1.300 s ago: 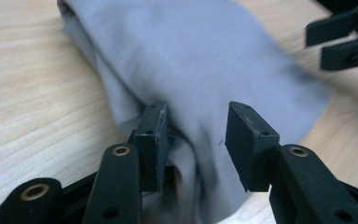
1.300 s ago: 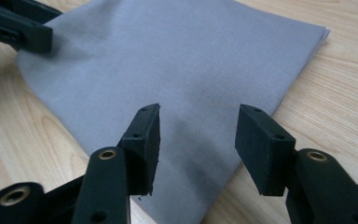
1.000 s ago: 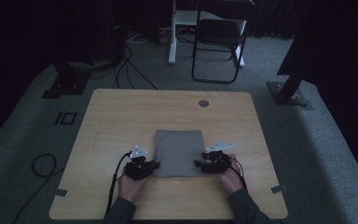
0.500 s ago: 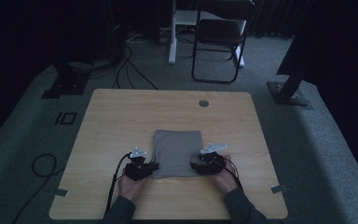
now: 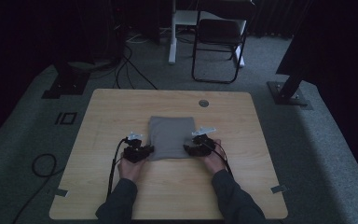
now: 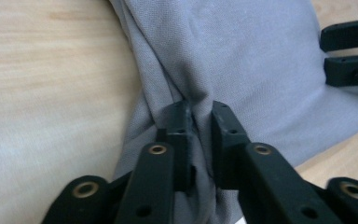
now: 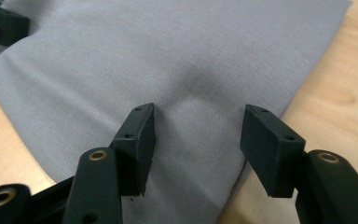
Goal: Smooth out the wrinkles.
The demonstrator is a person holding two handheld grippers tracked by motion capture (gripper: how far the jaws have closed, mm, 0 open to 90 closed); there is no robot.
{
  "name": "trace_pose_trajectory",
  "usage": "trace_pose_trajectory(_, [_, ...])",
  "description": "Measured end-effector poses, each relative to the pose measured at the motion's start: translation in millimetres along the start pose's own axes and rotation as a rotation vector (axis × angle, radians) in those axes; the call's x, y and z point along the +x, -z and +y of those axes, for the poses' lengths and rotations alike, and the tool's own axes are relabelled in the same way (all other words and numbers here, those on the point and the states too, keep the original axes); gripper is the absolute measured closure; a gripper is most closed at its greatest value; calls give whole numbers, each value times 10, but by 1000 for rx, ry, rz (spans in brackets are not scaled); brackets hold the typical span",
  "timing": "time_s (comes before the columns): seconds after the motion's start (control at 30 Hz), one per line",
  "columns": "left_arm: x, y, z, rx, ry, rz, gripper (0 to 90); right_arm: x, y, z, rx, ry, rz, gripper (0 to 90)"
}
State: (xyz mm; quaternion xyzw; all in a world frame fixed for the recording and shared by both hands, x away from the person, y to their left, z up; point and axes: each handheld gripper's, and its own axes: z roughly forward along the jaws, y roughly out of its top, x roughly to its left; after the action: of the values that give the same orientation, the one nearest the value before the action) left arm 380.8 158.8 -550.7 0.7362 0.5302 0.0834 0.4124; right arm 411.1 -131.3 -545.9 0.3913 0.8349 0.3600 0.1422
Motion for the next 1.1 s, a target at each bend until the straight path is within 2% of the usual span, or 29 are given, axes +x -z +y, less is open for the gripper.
trace_pose_trajectory(0.1, [70,189,49,-89,36,-45,690,-30,-18,62,6,13,-24,451])
trace_pose_trajectory(0.13, [84,279,53,-120,41,-49,688,-35,-1,67,4,12,-26,454])
trace_pose_trajectory(0.2, [102,440,44,-149,22,-26,687,-26,53,54,-5,18,-36,459])
trace_pose_trajectory(0.27, [111,503,30,-147,9,-15,688,-11,107,27,-18,24,-38,460])
trace_pose_trajectory(0.3, [104,586,-25,-140,-16,-7,688,-3,138,10,-24,30,-37,460])
trace_pose_trajectory(0.37, [73,607,-106,-120,-56,5,674,28,195,-32,-40,33,-32,461])
trace_pose_trajectory(0.47, [29,535,-215,-80,-120,22,642,79,249,-106,-49,56,-19,461])
trace_pose_trajectory(0.53, [13,455,-245,-60,-141,38,621,110,248,-152,-39,71,-10,464])
trace_pose_trajectory(0.57, [13,422,-247,-53,-154,52,622,123,236,-172,-30,74,-11,486])
trace_pose_trajectory(0.6, [20,396,-246,-46,-159,60,664,129,218,-187,-21,80,-10,502])
trace_pose_trajectory(0.63, [38,381,-243,-41,-158,65,770,134,198,-200,-9,82,-9,543])
trace_pose_trajectory(0.67, [64,380,-241,-46,-138,65,871,137,178,-209,2,84,-9,575])
trace_pose_trajectory(0.7, [101,400,-241,-56,-110,47,885,136,170,-212,-3,83,-1,636])
trace_pose_trajectory(0.73, [131,432,-244,-71,-89,50,887,138,174,-208,-3,85,-1,711])
trace_pose_trajectory(0.8, [213,511,-251,-93,-46,94,886,159,180,-198,9,105,-14,789])
trace_pose_trajectory(0.87, [299,570,-259,-103,0,101,883,170,181,-197,12,127,-21,804])
trace_pose_trajectory(0.9, [308,582,-262,-94,-5,145,885,169,182,-198,12,126,-14,804])
trace_pose_trajectory(0.93, [315,593,-265,-94,2,172,895,167,182,-200,11,126,-14,803])
trace_pose_trajectory(0.97, [330,607,-265,-97,17,160,853,163,184,-202,10,123,-16,802])
trace_pose_trajectory(1.03, [323,615,-263,-102,12,153,809,156,186,-206,10,118,-14,799])
trace_pose_trajectory(1.1, [216,626,-255,-113,-33,119,759,141,188,-208,8,114,-11,781])
